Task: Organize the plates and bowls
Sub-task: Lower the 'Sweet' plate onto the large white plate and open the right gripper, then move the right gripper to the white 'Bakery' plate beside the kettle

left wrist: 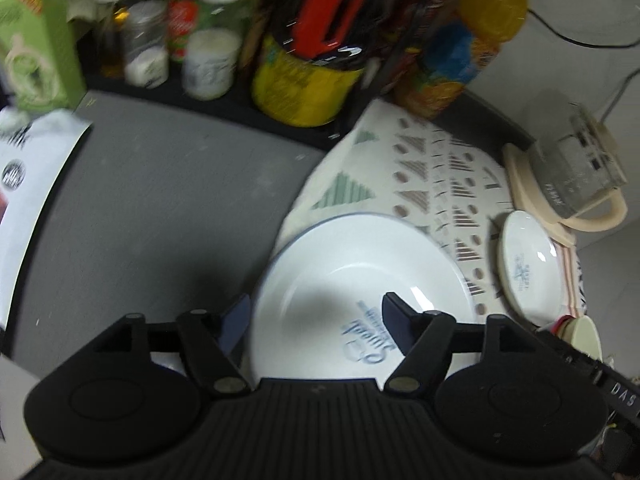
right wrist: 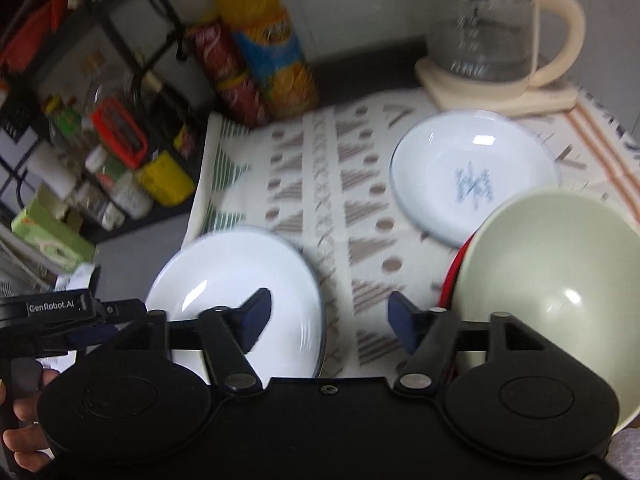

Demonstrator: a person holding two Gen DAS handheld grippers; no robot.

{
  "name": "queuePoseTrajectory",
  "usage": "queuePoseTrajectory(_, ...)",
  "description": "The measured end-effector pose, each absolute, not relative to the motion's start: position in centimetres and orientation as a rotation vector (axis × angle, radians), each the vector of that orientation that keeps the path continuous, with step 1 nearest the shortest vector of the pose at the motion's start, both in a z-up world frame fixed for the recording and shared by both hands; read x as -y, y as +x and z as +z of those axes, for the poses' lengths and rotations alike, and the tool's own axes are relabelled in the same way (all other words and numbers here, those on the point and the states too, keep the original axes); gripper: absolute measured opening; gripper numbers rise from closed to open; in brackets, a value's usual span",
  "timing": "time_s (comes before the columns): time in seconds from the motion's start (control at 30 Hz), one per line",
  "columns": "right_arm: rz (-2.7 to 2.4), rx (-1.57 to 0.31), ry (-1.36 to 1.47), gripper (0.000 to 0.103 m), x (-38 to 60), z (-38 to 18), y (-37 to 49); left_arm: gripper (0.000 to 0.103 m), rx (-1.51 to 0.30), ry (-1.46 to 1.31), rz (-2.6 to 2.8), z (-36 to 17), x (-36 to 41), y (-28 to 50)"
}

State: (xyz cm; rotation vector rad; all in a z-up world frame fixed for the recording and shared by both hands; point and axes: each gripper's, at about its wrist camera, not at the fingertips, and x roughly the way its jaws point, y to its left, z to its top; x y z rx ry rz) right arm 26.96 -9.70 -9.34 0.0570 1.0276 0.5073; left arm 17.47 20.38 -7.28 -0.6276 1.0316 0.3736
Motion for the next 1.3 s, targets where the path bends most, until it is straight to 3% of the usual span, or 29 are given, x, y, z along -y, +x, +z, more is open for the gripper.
queuePoseTrajectory(0.33, 0.417, -0.953, 0.153, 0.076, 12.2, -6.3, 29.8, 0.077, -1.038, -0.590, 0.225, -5.7, -19.1, 22.4)
queuePoseTrajectory(1.3, 0.204, -1.042, 0.235, 0.077, 21.7, -7.6, 37.9, 0.077, -1.162, -0.518, 0.067, -7.9, -9.7, 34.3)
